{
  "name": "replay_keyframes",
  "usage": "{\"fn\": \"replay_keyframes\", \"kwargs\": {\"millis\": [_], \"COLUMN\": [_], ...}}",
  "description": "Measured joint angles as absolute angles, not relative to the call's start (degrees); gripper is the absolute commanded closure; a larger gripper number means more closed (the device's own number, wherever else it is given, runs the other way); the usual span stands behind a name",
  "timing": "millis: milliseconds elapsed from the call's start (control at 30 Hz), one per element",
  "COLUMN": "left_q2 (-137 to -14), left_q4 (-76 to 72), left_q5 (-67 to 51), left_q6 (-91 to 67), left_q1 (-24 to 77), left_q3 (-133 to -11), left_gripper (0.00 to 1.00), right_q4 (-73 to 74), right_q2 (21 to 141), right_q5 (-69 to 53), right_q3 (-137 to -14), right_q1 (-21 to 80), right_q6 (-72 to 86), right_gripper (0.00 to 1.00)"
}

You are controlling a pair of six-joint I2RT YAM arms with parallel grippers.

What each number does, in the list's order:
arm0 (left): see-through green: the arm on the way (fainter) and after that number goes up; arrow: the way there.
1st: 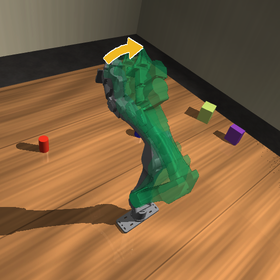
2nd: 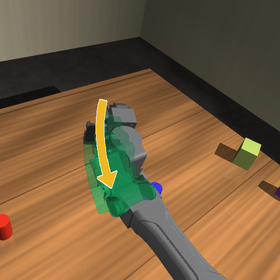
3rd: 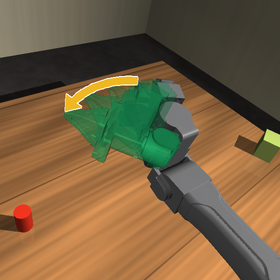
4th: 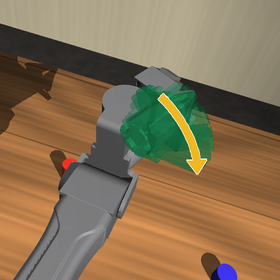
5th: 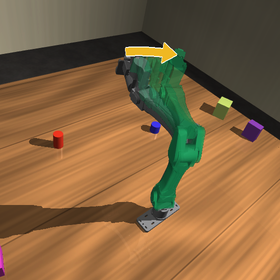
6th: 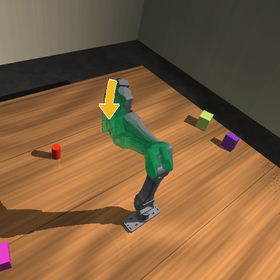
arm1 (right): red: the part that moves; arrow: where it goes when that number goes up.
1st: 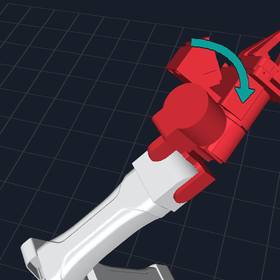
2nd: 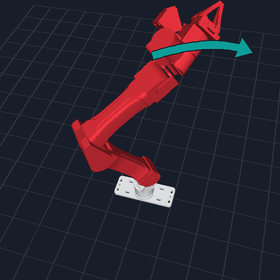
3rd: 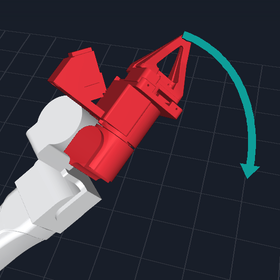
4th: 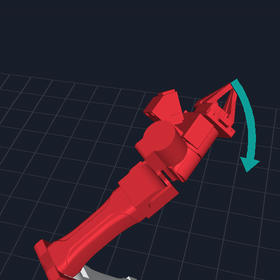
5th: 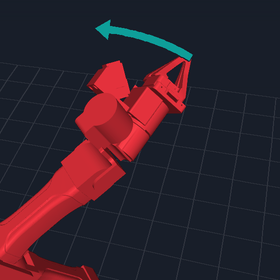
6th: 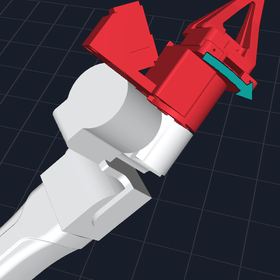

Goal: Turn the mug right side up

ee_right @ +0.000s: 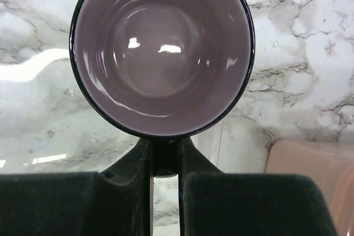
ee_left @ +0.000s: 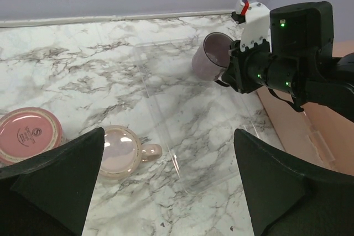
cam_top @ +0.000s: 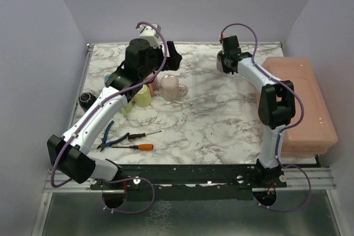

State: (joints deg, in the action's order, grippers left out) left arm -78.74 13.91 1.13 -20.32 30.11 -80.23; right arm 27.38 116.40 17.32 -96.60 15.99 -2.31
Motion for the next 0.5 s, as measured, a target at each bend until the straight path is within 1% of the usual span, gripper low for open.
{"fn": "replay_keyframes", "kwargs": {"millis": [333, 500], "left_q2": [-80.2, -80.9], "left_q4": [17.3, 18.2], "left_q5": [0.9, 0.9], "left_q6": [-20.3, -20.3], "left_q1": [30.1, 30.1], "left_q3": [-81.0, -81.3], "left_gripper": [0.01, 0.01], "right_q4": [26.9, 26.6], "right_q2": [119.7, 122.7], "right_q5": [10.7, 7.7], "right_q3": [-96.8, -99.9], "right_q1": [12.6, 10.5], "right_q6": [-6.5, -8.3], "right_gripper": [1.0, 0.99]}}
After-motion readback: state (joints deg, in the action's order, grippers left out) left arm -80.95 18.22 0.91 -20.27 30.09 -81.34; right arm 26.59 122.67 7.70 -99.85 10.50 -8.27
